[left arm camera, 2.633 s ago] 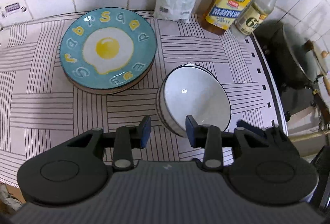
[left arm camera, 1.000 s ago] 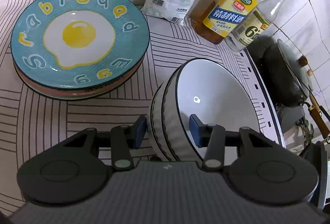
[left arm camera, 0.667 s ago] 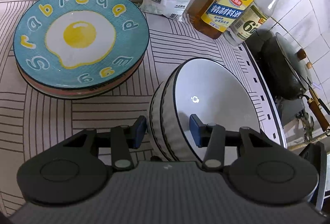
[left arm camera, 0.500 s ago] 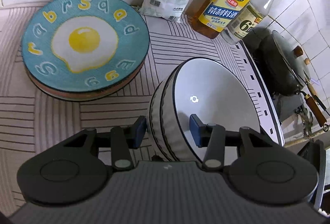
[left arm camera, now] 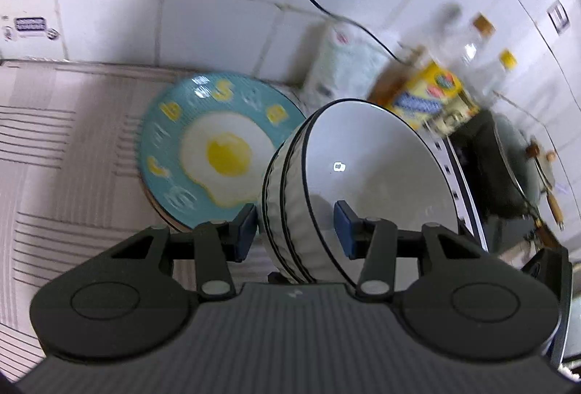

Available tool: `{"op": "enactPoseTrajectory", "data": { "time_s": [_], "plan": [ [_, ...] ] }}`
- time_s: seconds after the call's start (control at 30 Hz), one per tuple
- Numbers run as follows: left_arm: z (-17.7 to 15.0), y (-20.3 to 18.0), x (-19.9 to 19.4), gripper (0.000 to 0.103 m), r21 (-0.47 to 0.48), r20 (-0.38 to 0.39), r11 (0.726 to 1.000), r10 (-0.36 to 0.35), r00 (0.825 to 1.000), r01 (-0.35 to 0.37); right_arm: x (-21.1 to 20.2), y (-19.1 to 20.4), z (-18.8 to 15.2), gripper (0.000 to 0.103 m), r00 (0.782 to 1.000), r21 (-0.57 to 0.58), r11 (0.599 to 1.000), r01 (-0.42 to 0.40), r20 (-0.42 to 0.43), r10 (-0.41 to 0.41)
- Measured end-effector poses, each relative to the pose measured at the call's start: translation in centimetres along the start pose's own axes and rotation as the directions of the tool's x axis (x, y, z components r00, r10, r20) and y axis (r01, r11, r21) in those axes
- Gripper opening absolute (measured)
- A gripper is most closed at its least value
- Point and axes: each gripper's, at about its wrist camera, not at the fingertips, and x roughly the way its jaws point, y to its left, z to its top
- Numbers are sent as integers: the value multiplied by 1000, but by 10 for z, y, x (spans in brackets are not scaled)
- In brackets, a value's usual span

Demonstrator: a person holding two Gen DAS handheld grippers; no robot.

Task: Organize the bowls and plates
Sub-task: 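Lift the nested bowls and lower them onto the blue egg plate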

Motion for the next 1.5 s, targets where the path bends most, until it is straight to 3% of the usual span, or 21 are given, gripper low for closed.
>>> {"op": "enactPoseTrajectory", "data": {
  "time_s": [0.2, 0.5, 0.97, 1.4, 1.5],
  "plan": [
    [25, 24, 7, 45, -33, 25, 998, 53, 998, -53, 38, -1, 16, 103, 998, -19, 998, -63, 0, 63],
    [38, 48, 48, 46, -64, 26, 994, 90, 996, -89, 87, -8, 12, 103, 994, -27, 995, -92, -55, 91],
    [47, 63, 78, 46, -89, -1, 991, 103, 995, -103, 116, -17, 8, 103, 987, -42, 993, -107, -123, 101],
    [43, 61, 79, 50, -88, 33, 988, 129, 991, -126, 121, -7, 9, 102, 986, -32, 997, -73, -152, 67],
    [42, 58, 74, 54, -88, 45, 987, 136, 990, -132, 120, -3, 12, 102, 978, -15, 1000, -3, -207, 0]
  ]
}}
